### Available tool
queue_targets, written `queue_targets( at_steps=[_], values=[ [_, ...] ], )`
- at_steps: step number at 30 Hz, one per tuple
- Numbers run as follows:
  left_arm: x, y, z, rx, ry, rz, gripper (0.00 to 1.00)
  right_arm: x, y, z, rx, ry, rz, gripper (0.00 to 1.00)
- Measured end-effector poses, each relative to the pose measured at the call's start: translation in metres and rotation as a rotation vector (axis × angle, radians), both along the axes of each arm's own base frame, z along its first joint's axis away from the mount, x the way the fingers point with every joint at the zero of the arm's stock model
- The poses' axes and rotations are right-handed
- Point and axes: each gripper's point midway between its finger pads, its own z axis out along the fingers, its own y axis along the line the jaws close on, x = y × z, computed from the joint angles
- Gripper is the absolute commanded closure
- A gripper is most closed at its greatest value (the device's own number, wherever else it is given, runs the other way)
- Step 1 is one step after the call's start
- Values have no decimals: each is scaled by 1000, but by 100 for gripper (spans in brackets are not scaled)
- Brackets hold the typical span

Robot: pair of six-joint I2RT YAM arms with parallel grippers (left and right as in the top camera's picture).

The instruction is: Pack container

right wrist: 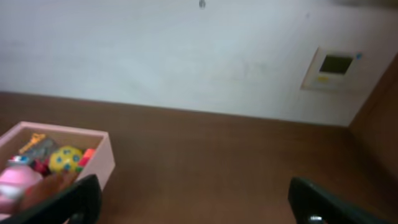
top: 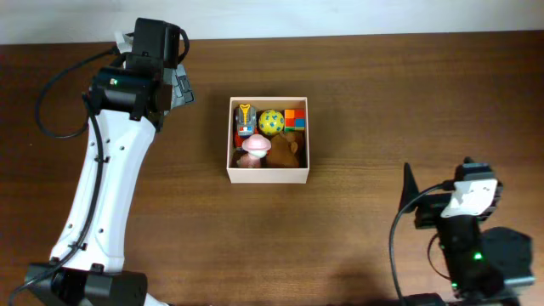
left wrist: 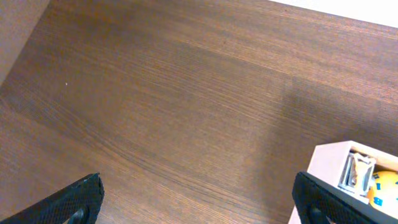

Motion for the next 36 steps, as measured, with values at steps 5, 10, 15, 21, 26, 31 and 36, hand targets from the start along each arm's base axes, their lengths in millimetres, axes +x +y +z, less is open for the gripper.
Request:
queue_targets(
  at_steps=[5, 10, 15, 21, 26, 31, 36],
  values=[
    [0, 0, 0, 0, 0, 0, 1, 7, -2, -35, 6, -59, -4, 1],
    [0, 0, 0, 0, 0, 0, 1, 8, -2, -71, 9, -73, 3, 1],
    [0, 0, 0, 0, 0, 0, 1, 5, -3, -85, 9, -87, 4, 1],
    [0, 0, 0, 0, 0, 0, 1, 2, -2, -96, 11, -101, 8, 1],
    [0, 0, 0, 0, 0, 0, 1, 1, -1, -109, 11, -100, 12, 1],
    [0, 0, 0, 0, 0, 0, 1, 2, -1, -113, 11, -126, 15, 1],
    [0, 0, 0, 0, 0, 0, 1, 7, -1, -118, 12, -166, 15, 1]
  ],
)
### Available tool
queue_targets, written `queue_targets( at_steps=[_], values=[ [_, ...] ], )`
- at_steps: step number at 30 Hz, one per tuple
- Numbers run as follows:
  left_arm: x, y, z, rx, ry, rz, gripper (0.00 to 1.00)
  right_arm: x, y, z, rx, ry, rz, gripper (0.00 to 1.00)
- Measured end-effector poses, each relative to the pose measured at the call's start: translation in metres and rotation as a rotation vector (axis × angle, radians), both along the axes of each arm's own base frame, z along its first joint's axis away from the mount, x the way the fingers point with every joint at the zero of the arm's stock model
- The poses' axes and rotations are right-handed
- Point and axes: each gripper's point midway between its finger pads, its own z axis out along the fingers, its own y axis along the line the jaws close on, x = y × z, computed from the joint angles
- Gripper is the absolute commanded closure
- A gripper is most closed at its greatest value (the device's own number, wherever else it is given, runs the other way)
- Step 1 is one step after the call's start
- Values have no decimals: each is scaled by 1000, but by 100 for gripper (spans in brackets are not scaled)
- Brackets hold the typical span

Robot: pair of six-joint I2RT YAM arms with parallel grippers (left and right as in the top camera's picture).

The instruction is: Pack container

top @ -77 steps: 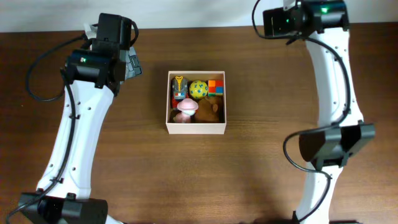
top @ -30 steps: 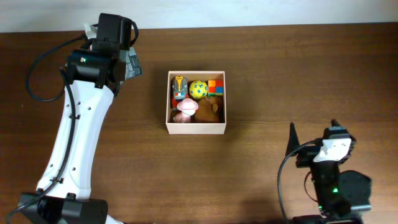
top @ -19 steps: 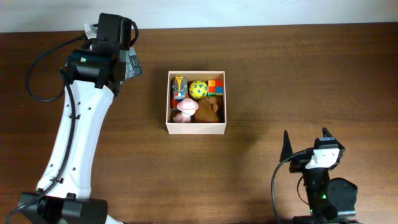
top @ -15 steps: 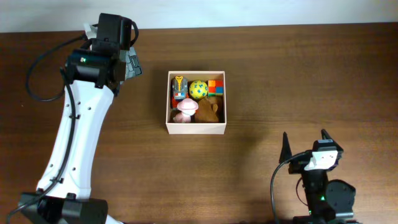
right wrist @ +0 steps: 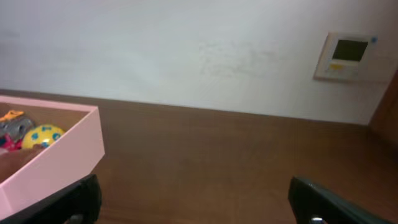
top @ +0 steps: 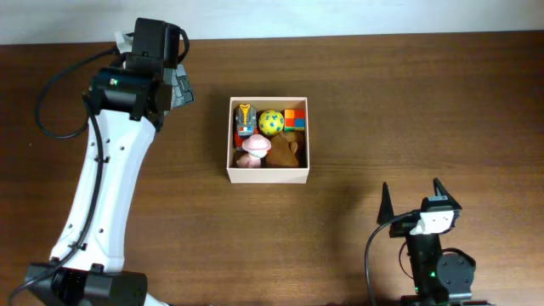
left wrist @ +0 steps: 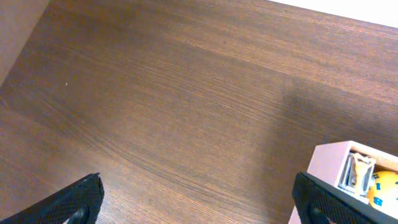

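Observation:
A pale pink box (top: 269, 174) sits mid-table, filled with toys: a yellow dotted ball (top: 271, 121), an orange-red block (top: 295, 116), a small toy car (top: 245, 119), a pink mushroom-like toy (top: 253, 148) and a brown plush (top: 286, 150). My left gripper (left wrist: 198, 200) is open over bare wood left of the box, its corner (left wrist: 348, 168) showing. My right gripper (right wrist: 198, 200) is open with nothing between its fingers, low near the front right, facing the box side (right wrist: 50, 155).
The dark wooden table (top: 408, 102) runs to a white wall (right wrist: 186, 50) at the back, with a wall panel (right wrist: 348, 56) on it. My left arm (top: 110, 178) stretches along the table's left side. The right arm base (top: 438, 268) stands at the front edge.
My right arm has drawn back and left toward the front edge and now sits lower; its view sees the box from the side. The left arm and the box have not moved.

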Motion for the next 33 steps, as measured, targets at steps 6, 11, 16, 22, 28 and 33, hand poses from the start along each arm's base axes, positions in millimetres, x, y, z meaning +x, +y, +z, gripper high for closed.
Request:
queue_targets(
  at_steps=[6, 11, 16, 22, 28, 33],
  values=[
    [0, 0, 0, 0, 0, 0, 1, 1, 0, -10, -1, 20, 0, 2],
    [0, 0, 0, 0, 0, 0, 1, 1, 0, -25, -1, 77, 0, 1],
    [0, 0, 0, 0, 0, 0, 1, 1, 0, -24, -47, 76, 1, 1],
    [0, 0, 0, 0, 0, 0, 1, 1, 0, -24, -69, 75, 2, 1],
    [0, 0, 0, 0, 0, 0, 1, 1, 0, -24, -73, 75, 2, 1],
    [0, 0, 0, 0, 0, 0, 1, 1, 0, -24, -73, 75, 2, 1]
  ],
)
